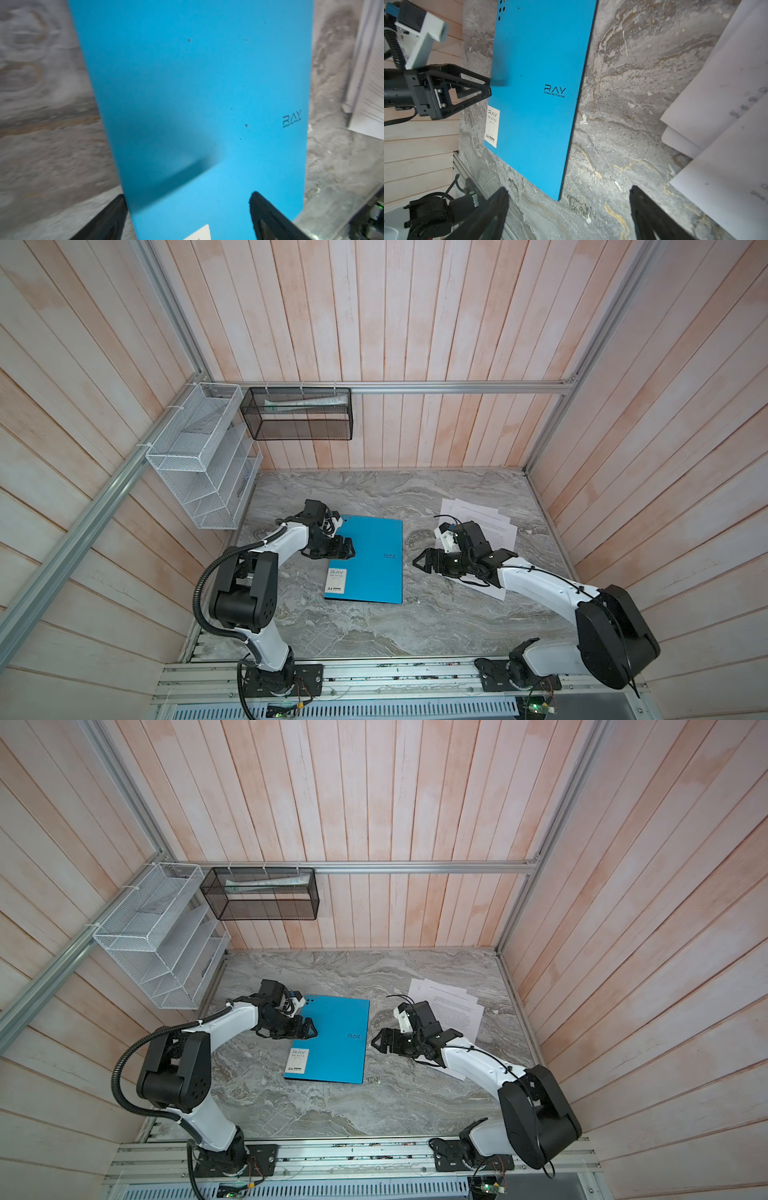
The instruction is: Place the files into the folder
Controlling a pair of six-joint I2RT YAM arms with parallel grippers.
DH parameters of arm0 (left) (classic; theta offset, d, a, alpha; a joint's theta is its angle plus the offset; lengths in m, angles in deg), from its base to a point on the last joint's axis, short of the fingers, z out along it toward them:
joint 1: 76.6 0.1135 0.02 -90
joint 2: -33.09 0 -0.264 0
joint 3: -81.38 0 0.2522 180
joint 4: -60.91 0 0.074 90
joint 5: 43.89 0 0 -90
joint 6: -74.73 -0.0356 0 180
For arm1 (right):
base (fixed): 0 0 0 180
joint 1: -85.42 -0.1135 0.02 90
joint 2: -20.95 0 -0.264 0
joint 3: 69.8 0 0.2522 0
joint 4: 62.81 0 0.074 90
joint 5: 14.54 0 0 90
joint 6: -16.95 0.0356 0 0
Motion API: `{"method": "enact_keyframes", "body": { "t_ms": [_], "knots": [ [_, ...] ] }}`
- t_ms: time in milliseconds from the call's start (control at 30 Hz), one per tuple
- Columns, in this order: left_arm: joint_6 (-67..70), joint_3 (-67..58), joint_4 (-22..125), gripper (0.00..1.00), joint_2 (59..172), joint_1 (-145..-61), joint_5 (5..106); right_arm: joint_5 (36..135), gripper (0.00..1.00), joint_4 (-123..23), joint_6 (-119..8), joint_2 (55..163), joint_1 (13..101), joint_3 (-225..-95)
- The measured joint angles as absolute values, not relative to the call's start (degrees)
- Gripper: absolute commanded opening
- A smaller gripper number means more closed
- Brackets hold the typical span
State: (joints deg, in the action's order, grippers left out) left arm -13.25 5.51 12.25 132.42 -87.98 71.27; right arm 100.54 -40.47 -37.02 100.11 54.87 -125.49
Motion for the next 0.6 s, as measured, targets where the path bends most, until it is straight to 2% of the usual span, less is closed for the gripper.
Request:
{"method": "enact_keyframes", "body": {
  "t_ms": [233,467,600],
  "knots": [
    [-11.6,7.2,12.9,0.94,129.6,-90.9,76.8,100.9,0.91,-41.6,-29.1,99.6,48.7,-125.3],
    [-8.7,9.5,15.4,0.94,116.7,-90.9,67.4,96.5,0.91,-50.2,-12.4,98.8,32.9,-123.8],
    [-7.1,12.1,18.6,0.92,112.0,-90.9,64.6,90.6,0.9,-55.7,-3.2,101.7,26.7,-123.8]
  ]
}}
